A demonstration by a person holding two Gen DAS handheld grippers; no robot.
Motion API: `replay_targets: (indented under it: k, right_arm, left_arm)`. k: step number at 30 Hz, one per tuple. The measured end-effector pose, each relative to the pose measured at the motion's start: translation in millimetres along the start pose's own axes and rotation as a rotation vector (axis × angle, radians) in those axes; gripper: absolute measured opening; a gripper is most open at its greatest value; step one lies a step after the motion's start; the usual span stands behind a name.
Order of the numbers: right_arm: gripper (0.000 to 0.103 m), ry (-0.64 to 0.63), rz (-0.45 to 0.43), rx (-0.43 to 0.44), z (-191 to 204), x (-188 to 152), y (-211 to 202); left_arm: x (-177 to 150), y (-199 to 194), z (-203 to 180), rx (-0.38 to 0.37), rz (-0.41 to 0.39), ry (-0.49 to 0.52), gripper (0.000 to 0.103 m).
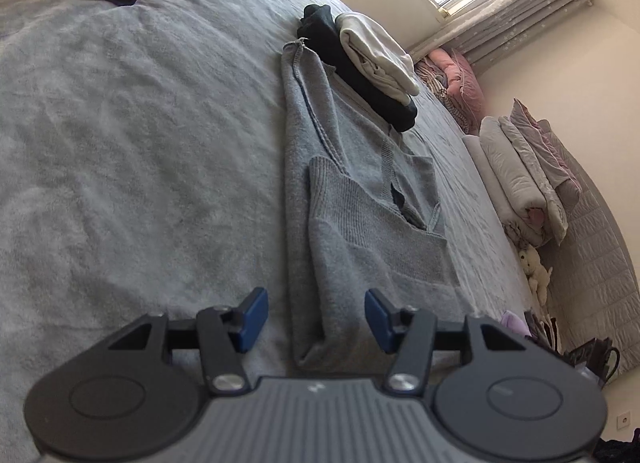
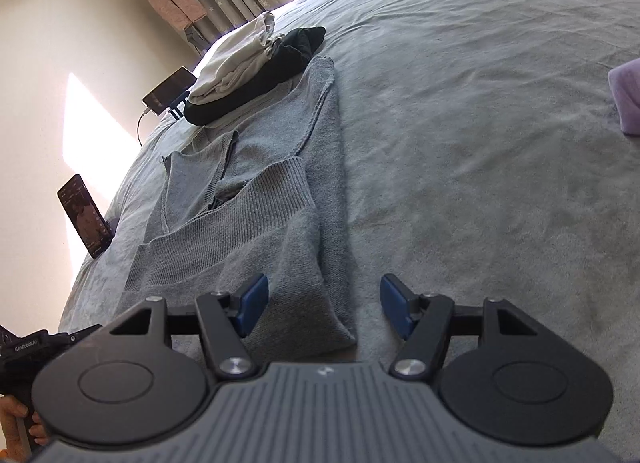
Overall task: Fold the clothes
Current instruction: 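Open both grippers and release the folded hem, then grasp the folded hem edge again with both grippers, then fold the hem section further over toward the collar with both grippers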
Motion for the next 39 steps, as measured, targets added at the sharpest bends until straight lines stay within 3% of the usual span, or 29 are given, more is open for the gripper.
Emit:
replay_targets:
  k: [6,8,11,14,16,19,26,32,39]
  right_arm:
    - [0.066,0.114,0.048,0.103,-9.6,-7.4,1.7]
    - [0.064,0.136,0.046,0.127,-10.4,-7.7,3.3]
    - [0.054,0.153,0.034,0.151,-10.8,-8.3,5.2]
    - [0.045,0.154,0.02,0.192,-9.1,-10.0,11.3]
    - [0.027,0.177,0.02,0.209,-12.1,-11.1,15.1]
    - [0.013,0.257,0.022,0.233,-19.3,-11.6,17.3]
    - [0.014,0.349,0.017,0.265,-11.5,-13.3,-1.7]
    - [0.014,0.355,0.024,0.29,-3.9,-16.6,-27.3]
    - [0.014,0.291,0.109,0.242,1.6,-46.2,-57.7]
  left_arm:
    - [-8.5,15.1,3.1,-0.055,0.054,-0.056,0.045]
    - [-9.7,22.2,6.0,-0.077,0.062,-0.091,0.035]
    - [-11.0,31.5,12.3,-0.102,0.068,-0.146,0.021]
    - [-12.7,34.2,10.9,-0.115,0.057,-0.151,0.02]
    - [-14.4,33.5,8.5,-0.111,0.041,-0.132,0.019]
    - [-15.2,31.6,6.0,-0.09,0.024,-0.124,0.013]
    - [-19.9,16.4,-2.1,-0.079,0.01,-0.188,0.01]
    - [-30.6,-7.4,-2.9,-0.096,0.033,-0.226,0.01]
    - [-58.4,-35.8,-1.8,-0.087,0.091,-0.211,0.01]
Point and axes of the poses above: each gripper's, at about its wrist camera, not at the fingertips, and y roughly the way its jaws point, z to its left, x to its top, the point moved 8 cm from there along y, roughly the way its jaws point, and after that the axes turned 1 degree about -z, right-handed, at the moved point
